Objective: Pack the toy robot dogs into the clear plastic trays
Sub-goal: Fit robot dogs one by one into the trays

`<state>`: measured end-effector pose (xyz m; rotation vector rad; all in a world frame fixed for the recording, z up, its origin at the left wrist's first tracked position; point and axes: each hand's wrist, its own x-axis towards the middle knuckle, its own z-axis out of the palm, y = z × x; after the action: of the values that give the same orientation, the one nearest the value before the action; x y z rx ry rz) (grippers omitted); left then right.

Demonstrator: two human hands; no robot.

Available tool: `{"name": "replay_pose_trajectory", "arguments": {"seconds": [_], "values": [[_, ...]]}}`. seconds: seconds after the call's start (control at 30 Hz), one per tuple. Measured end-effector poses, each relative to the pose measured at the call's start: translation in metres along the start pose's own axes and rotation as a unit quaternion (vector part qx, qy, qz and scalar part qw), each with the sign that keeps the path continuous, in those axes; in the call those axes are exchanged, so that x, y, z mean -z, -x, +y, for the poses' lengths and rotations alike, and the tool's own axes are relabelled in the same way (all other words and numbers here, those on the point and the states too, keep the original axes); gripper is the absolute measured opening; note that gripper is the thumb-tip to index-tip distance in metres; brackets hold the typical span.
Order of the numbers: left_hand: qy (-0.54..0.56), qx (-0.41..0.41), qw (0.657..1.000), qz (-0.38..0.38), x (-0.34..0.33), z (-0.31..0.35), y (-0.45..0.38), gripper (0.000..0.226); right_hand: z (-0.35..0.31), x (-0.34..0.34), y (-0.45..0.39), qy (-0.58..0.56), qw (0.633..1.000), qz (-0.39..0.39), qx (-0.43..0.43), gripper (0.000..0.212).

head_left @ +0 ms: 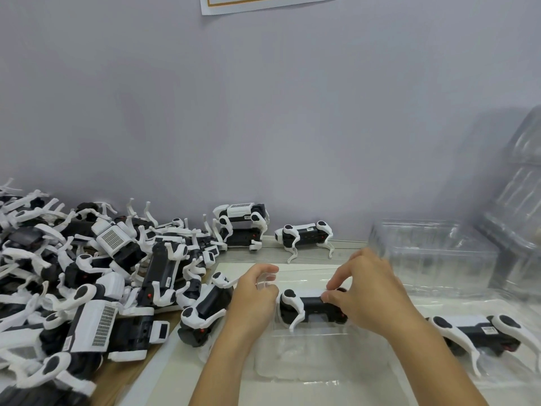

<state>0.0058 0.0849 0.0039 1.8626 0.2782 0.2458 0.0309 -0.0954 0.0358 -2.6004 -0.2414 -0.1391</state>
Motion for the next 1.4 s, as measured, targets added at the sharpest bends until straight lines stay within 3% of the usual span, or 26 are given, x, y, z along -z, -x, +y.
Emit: {"name": "replay_pose_trajectory", "arguments": {"seconds": [0.17,0.27,0.37,0.47,0.6,0.7,0.8,1.03,1.17,1.4], "values": [[-0.09,-0.09,0.992,-0.015,-0.001,0.003,0.001,0.04,0.001,0.0,-0.001,-0.021,1.0,0.0,0.002,0.014],[-0.178,-0.194,0.965,-0.009,-0.001,0.009,0.002,0.033,0.002,0.0,-0.001,-0.027,1.0,0.002,0.002,0.015],[-0.25,-0.24,0.938,-0.021,-0.005,0.016,0.005,0.017,0.002,-0.001,-0.002,-0.032,0.999,0.003,0.004,0.016],[-0.325,-0.24,0.913,-0.053,-0.01,0.018,0.01,0.017,0.004,-0.002,-0.003,-0.032,0.999,0.005,0.009,0.017],[-0.339,-0.206,0.912,-0.108,-0.011,0.019,0.014,0.032,0.004,-0.002,-0.004,-0.036,0.999,0.006,0.011,0.01],[-0.341,-0.177,0.913,-0.14,-0.011,0.021,0.016,0.058,0.006,-0.001,-0.005,-0.043,0.999,-0.004,0.02,0.006],[-0.384,-0.152,0.893,-0.178,-0.01,0.024,0.018,0.081,0.01,0.0,-0.009,-0.045,0.999,-0.013,0.024,0.01],[-0.422,-0.179,0.875,-0.154,-0.015,0.021,0.021,0.081,0.014,0.001,-0.011,-0.093,0.995,-0.008,0.028,0.015],[-0.421,-0.185,0.878,-0.133,-0.017,0.02,0.021,0.077,0.014,0.003,-0.013,-0.136,0.989,0.037,0.037,0.012],[-0.403,-0.239,0.881,-0.058,-0.015,0.021,0.018,0.079,0.011,0.019,-0.016,-0.285,0.926,0.246,0.025,0.019]]}}
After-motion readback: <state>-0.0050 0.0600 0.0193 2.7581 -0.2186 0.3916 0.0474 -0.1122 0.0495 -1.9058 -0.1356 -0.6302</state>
